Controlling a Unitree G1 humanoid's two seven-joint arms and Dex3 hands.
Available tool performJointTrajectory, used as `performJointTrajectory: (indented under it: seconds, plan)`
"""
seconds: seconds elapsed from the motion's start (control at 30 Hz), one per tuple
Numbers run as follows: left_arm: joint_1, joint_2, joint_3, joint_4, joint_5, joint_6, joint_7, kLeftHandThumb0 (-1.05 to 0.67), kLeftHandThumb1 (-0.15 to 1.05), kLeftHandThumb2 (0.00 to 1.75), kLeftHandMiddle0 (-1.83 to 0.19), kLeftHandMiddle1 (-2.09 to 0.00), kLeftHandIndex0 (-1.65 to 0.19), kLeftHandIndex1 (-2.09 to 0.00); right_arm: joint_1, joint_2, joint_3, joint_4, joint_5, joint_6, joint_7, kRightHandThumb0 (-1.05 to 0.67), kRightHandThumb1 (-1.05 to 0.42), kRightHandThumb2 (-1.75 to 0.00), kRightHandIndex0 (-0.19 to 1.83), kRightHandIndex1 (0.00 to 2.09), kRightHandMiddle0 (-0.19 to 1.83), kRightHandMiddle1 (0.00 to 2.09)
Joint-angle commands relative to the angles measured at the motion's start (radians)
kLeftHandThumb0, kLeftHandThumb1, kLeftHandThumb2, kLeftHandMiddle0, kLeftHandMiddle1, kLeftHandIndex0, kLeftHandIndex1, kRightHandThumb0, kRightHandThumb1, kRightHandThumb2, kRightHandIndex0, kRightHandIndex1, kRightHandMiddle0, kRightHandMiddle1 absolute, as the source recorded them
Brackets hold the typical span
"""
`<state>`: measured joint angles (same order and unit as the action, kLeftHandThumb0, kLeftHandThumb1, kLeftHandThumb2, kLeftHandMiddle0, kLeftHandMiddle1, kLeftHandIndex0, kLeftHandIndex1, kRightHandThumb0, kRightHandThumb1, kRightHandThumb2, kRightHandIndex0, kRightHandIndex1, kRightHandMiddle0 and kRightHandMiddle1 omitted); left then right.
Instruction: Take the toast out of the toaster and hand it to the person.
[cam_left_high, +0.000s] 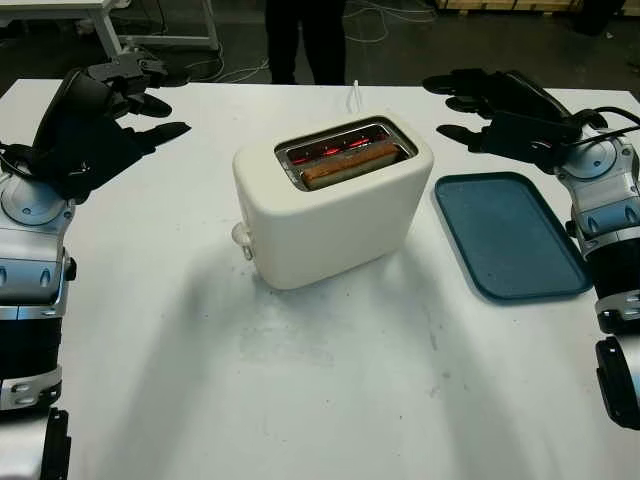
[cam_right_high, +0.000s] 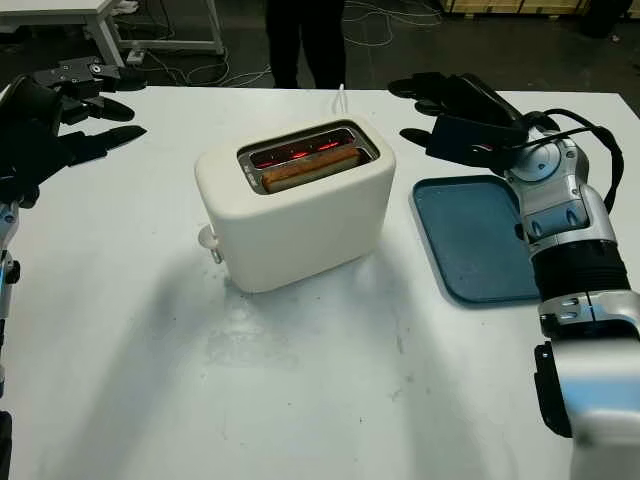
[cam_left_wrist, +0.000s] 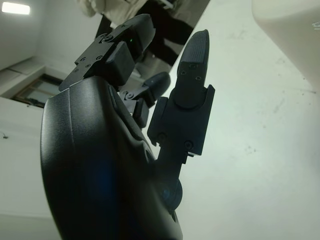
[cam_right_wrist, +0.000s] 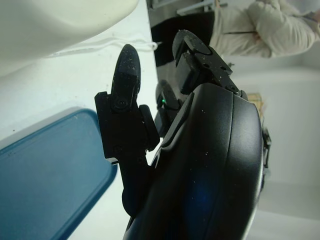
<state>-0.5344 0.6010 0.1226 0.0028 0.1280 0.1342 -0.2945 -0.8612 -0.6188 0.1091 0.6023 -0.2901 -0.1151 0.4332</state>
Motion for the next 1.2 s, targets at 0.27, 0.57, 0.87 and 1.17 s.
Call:
performJointTrajectory:
  seconds: [0.27,0.57,0.87,1.17]
  plan:
    - [0.013,-0.008,0.005,-0.01,-0.003,-0.003,0.01,-0.45,0.92,0.1,-0.38,-0.87,-0.5,-0.4,0.012,0.01,-0.023,-0.006,0.043,0.008,0.007,-0.34,-0.92,-0.46,0.4,0.01,0.38,0.01]
    - [0.018,-0.009,0.003,-0.025,-0.001,0.004,0.011,-0.42,0.92,0.1,-0.37,-0.86,-0.5,-0.4,0.017,0.004,-0.023,-0.021,0.039,0.018,0.005,-0.33,-0.92,-0.45,0.4,0.0,0.39,0.01]
    - [0.023,-0.011,0.01,-0.024,-0.002,-0.002,0.013,-0.44,0.92,0.1,-0.37,-0.87,-0.49,-0.4,0.013,0.001,-0.023,-0.005,0.041,-0.002,0.005,-0.34,-0.92,-0.44,0.44,0.02,0.42,0.02]
    - [0.018,-0.015,0.007,-0.029,0.001,0.015,0.014,-0.43,0.92,0.11,-0.37,-0.86,-0.49,-0.4,0.008,0.004,-0.024,-0.001,0.047,-0.001,0.011,-0.35,-0.92,-0.46,0.44,0.01,0.42,0.01]
